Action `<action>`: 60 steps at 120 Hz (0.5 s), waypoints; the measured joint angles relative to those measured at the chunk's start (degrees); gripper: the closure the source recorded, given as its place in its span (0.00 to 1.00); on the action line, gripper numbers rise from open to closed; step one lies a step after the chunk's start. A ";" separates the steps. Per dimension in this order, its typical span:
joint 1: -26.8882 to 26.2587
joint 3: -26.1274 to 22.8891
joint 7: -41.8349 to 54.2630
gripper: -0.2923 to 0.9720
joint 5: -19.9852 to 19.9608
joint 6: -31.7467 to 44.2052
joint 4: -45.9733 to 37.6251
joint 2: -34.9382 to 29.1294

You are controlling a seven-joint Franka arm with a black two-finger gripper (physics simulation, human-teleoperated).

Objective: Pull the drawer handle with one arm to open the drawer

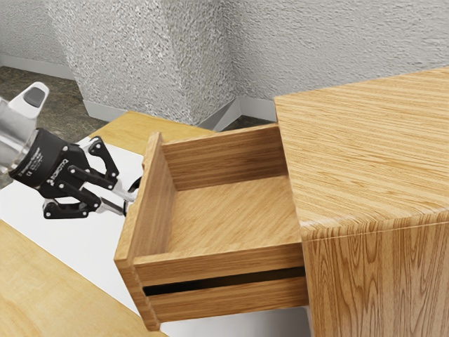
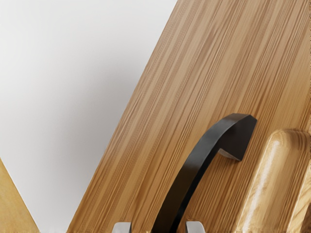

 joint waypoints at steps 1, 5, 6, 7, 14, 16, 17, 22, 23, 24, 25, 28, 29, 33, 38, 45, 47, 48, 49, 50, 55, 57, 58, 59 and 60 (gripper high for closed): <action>0.09 0.00 0.00 0.74 0.05 -0.07 -0.02 -0.08; 0.38 0.00 0.00 0.75 0.25 -0.32 -0.12 -0.36; 0.43 0.00 0.00 0.75 0.29 -0.37 -0.14 -0.44; 0.49 0.00 0.00 0.75 0.33 -0.43 -0.15 -0.52; 1.02 0.00 0.01 0.75 0.53 -0.84 -0.22 -1.19; 1.27 0.00 0.01 0.75 0.57 -0.99 -0.25 -1.51; 1.41 -0.01 0.01 0.75 0.59 -1.07 -0.27 -1.68; 2.06 -0.12 0.01 0.75 0.66 -1.68 -0.31 -2.78; 2.31 -0.21 0.01 0.75 0.67 -1.82 -0.30 -3.03; 2.52 -0.28 0.01 0.75 0.68 -1.95 -0.30 -3.26; 2.80 -0.52 0.01 0.75 0.69 -2.11 -0.29 -3.57; 4.16 -1.93 0.00 0.74 0.71 -2.67 -0.26 -5.04; 4.67 -2.49 -0.01 0.74 0.71 -2.89 -0.25 -5.63; 6.47 -4.51 -0.03 0.74 0.68 -3.84 -0.12 -7.73; 8.06 -6.85 -0.07 0.69 0.60 -5.31 0.36 -10.14; 8.97 -8.39 -0.14 0.59 0.61 -8.19 2.89 -11.84; 9.10 -8.60 -0.16 0.56 0.66 -9.21 3.93 -12.11; 9.15 -8.69 -0.17 0.55 0.70 -9.73 4.45 -12.24; 9.20 -8.78 -0.18 0.53 0.79 -10.31 5.15 -12.34; 9.26 -8.86 -0.20 0.52 0.92 -10.91 5.91 -12.42; 9.55 -9.03 -0.36 0.47 2.25 -14.47 11.29 -12.15; 9.62 -9.06 -0.46 0.45 2.96 -15.94 13.44 -11.52; 9.64 -9.05 -0.50 0.44 3.34 -16.66 14.52 -11.09; 9.66 -9.01 -0.55 0.43 3.73 -17.36 15.60 -10.54; 9.68 -8.98 -0.59 0.42 4.09 -18.03 16.53 -10.06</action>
